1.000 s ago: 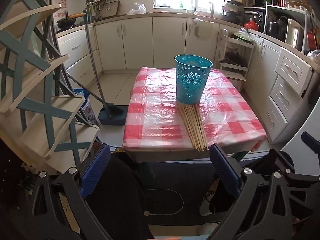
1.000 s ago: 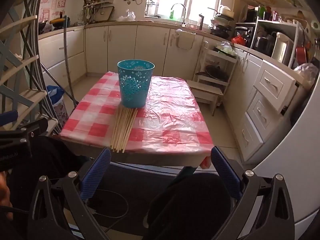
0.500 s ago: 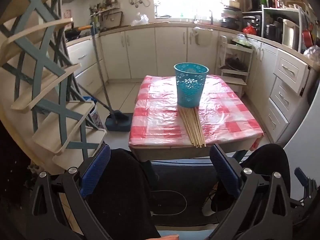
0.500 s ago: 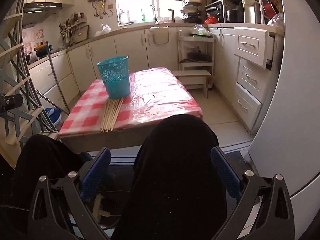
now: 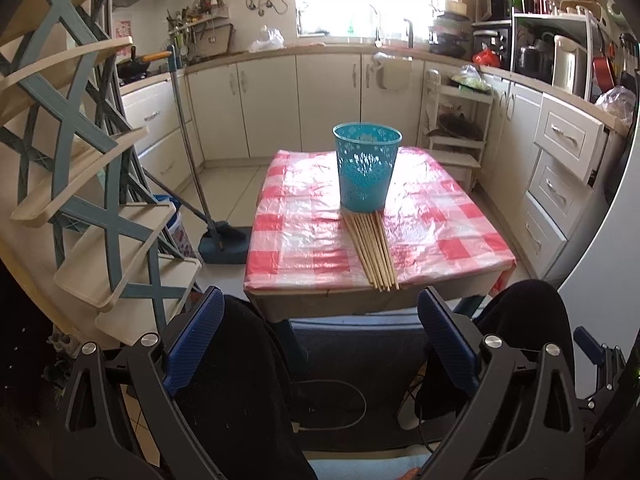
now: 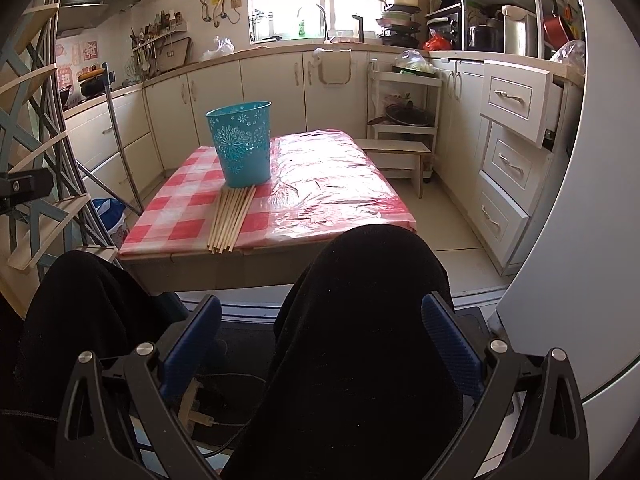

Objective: Organize utensils
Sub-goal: 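Carry both tools toward the table with the teal basket and chopsticks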

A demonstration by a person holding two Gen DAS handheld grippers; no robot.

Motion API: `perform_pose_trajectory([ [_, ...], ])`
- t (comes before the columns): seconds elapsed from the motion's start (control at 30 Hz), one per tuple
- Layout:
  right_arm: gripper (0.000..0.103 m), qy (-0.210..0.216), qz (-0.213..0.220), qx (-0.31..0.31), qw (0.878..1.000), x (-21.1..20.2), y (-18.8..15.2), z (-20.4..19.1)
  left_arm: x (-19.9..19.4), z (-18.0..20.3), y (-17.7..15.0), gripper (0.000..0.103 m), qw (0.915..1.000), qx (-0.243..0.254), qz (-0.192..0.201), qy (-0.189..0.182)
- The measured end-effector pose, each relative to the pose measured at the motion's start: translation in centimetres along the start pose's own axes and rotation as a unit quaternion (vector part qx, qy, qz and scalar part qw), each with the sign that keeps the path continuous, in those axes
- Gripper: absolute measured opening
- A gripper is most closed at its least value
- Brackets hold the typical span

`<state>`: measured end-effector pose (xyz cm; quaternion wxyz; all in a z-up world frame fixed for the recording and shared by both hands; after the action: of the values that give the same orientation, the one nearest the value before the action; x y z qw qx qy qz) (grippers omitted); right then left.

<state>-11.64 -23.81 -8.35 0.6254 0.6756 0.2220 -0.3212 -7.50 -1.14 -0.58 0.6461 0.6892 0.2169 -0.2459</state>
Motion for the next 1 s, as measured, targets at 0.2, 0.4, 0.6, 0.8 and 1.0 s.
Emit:
perform_pose_trajectory([
  [0.2,0.096,0.001,-0.007,-0.003,1.0,0.2,-0.1,-0.1,0.1,-0.2,0.1,0.095,1.0,-0.006,0.001,-0.001],
  [0.4,0.096,0.002,-0.01,-0.008,1.0,0.3,-0.2,-0.4,0.2,-0.2,0.2,0.095,1.0,-0.003,0.002,0.004],
  [0.6,0.096,0.003,-0.012,-0.012,1.0,0.4,-0.1,-0.6,0.2,-0.5,0.2,0.095,1.0,-0.003,0.004,0.007],
  [0.8,0.096,0.011,0.001,-0.024,1.0,-0.5,0.6,-1.1,0.0,-0.6,0.2,0.095,0.9999,-0.004,0.008,0.009],
  [1.0,0.096,0.037,0.056,-0.011,0.998,-5.1,6.0,-2.3,-0.6,-1.3,0.6,0.095,0.9998,-0.008,0.016,0.013],
])
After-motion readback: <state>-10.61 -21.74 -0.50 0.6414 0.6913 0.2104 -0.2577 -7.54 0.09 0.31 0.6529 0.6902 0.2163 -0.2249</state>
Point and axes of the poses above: each gripper's, at about its wrist camera, not at the fingertips, and x roughly the way its jaws point, z to its right, y to its top, the point moved 5 cm from there along x, roughly the way its jaws point, and after that the axes turned 1 degree about x, right-handed, at the moved point
